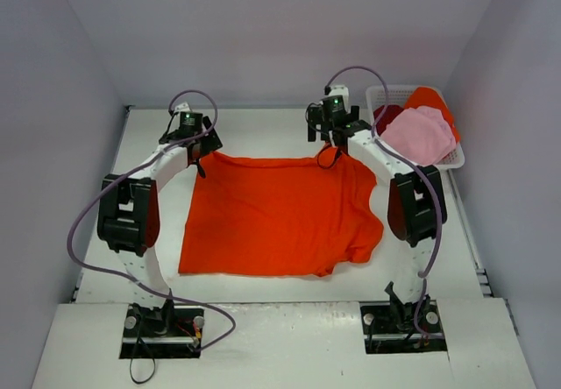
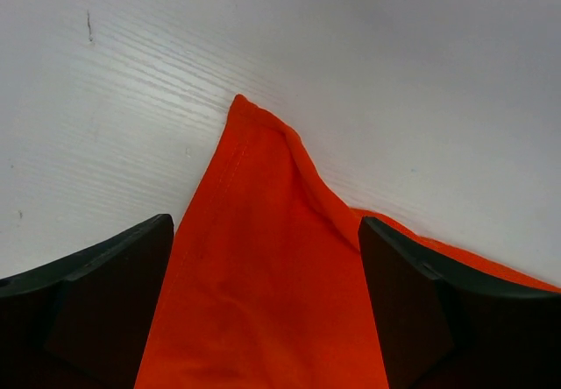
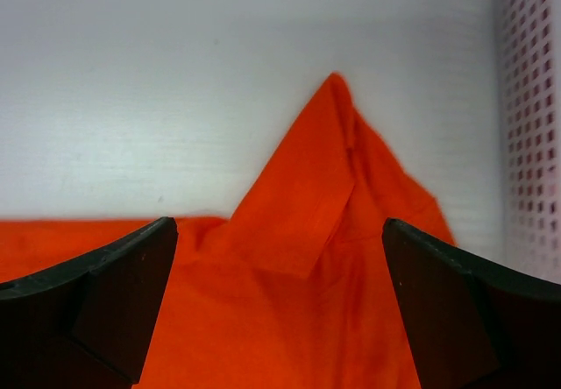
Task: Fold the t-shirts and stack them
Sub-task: Flatten the tshirt out
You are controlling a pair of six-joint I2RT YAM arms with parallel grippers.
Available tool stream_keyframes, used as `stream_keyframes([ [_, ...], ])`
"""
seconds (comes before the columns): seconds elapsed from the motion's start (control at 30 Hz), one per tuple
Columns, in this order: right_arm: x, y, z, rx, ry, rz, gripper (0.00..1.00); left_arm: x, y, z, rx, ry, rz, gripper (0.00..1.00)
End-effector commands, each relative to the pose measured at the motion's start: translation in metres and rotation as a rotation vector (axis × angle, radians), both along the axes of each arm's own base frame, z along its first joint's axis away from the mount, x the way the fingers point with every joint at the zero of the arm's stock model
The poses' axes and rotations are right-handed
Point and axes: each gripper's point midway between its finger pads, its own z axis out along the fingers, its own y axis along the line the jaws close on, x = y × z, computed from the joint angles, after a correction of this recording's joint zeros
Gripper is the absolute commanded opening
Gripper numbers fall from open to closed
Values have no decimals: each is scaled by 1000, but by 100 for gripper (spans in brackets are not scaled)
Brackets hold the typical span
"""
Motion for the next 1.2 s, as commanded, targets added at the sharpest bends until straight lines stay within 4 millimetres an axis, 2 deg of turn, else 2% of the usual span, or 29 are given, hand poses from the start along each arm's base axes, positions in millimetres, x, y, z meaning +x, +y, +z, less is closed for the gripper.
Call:
stream_keyframes([
  [0.0,-14,0,46,104,-96,-36,100,1,-1,75,-37,-169,-6,81],
  [0.03,-18,-1,43,106,-90,-39,100,-2,-2,76,-40,-169,-11,82],
  [0.07,-27,-2,29,98,-64,-43,100,-5,-3,81,-45,-174,-14,81],
  [0.1,-30,-4,31,109,-71,-51,100,-6,-4,82,-51,-175,-19,81],
  [0.17,-42,-9,17,98,-41,-60,100,-9,-3,84,-52,-177,-19,81],
  [0.27,-46,-9,12,115,-51,-64,97,-13,-4,84,-54,-169,-21,81],
  [0.4,-57,-6,-6,142,-21,-54,97,-18,-3,83,-60,-167,-20,81],
  [0.67,-57,7,-35,197,22,-32,97,-21,-3,76,-54,-152,-26,81],
  [1.17,-44,24,-68,232,55,-4,97,-19,0,55,-26,-108,-19,81],
])
